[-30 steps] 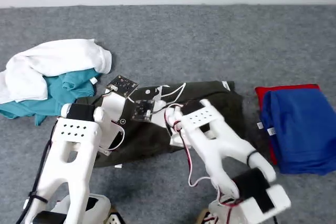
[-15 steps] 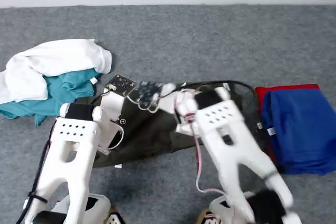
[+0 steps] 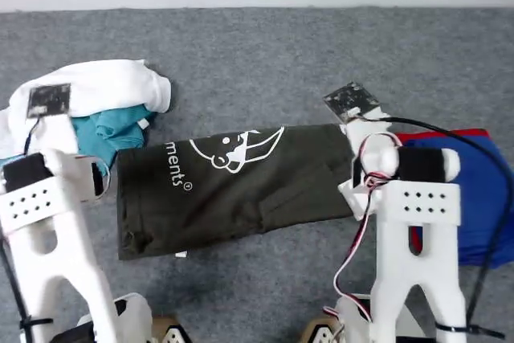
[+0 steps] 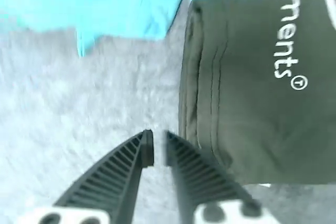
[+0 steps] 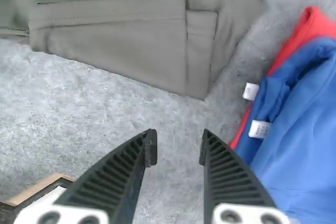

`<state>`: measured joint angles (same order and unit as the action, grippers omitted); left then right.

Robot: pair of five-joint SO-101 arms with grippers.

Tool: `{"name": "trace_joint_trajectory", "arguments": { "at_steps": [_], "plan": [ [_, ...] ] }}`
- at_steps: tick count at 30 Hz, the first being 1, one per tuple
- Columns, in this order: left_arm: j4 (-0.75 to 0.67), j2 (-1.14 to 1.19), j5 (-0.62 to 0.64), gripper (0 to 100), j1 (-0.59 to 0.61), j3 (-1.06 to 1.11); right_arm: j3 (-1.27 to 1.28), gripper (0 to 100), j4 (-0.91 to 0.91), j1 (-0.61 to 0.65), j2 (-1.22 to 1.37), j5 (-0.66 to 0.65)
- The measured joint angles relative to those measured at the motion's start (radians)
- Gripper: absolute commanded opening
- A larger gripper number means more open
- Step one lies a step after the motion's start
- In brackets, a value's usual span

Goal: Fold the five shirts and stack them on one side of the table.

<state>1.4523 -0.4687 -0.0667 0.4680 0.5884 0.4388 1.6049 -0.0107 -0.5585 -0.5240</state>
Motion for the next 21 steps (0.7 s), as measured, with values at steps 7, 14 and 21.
{"name": "trace_joint_trajectory", "arguments": {
  "at_steps": [7,14,21],
  "plan": [
    [-0.083,0.0,0.218,26,0.008,0.069,0.002,15.1,0.0,-0.015,0.0,0.009],
    [-0.273,0.0,0.325,26,-0.066,0.232,0.029,15.1,0.0,-0.012,0.0,0.009],
    [-0.407,0.0,0.333,26,-0.103,0.344,0.029,14.9,0.0,-0.014,0.0,0.009]
  ]
}}
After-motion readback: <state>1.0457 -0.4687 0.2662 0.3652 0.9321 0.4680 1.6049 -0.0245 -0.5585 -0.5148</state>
